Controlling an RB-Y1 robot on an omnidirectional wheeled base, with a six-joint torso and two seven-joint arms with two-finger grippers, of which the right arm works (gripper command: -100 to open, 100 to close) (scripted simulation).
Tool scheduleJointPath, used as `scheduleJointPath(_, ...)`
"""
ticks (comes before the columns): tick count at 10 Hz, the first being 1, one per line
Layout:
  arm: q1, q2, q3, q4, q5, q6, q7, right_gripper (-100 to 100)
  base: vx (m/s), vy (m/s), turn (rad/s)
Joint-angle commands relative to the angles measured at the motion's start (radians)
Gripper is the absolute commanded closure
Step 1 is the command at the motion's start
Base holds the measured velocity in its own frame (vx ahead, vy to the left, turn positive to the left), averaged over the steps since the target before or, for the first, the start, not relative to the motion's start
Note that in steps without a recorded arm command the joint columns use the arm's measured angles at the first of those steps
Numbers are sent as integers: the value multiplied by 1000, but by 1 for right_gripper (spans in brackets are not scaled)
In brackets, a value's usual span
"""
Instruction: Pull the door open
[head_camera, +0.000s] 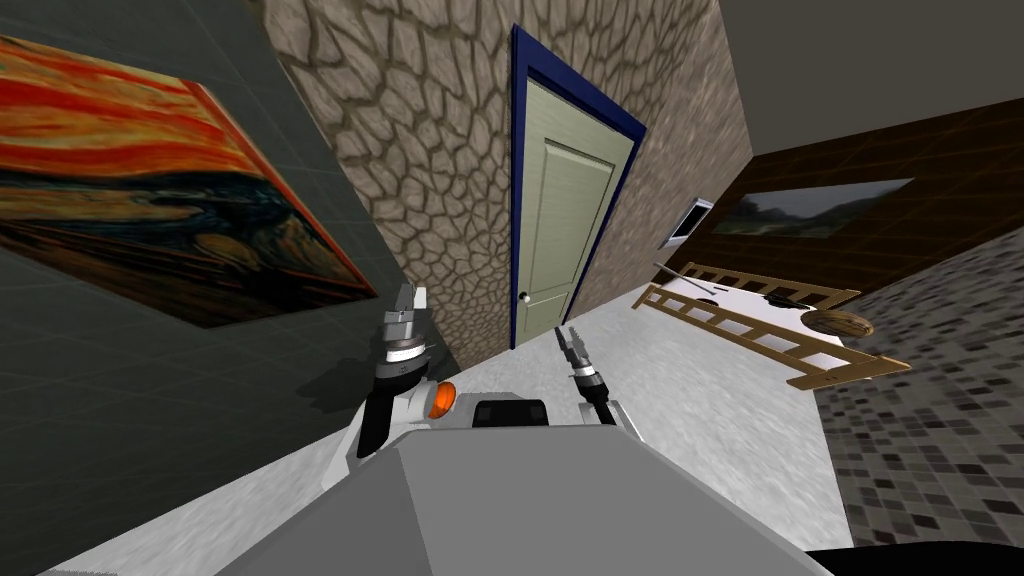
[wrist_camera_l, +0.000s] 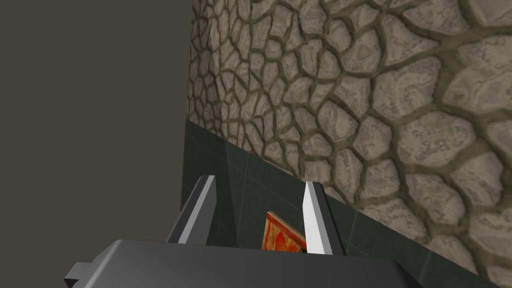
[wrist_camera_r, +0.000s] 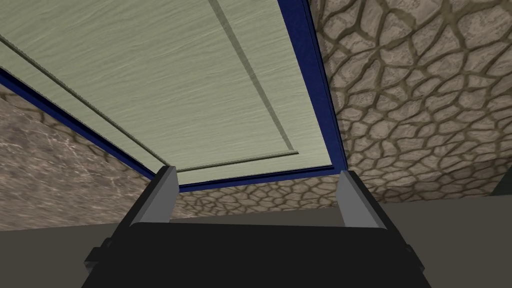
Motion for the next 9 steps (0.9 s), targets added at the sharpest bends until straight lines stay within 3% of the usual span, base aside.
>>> scheduleJointPath(1,-6,1,-3,30,19,-9,27,-100,111,-39,28)
scheduleJointPath(9,-23,19,-18,197,122,-71,172,-100,112,-25,34)
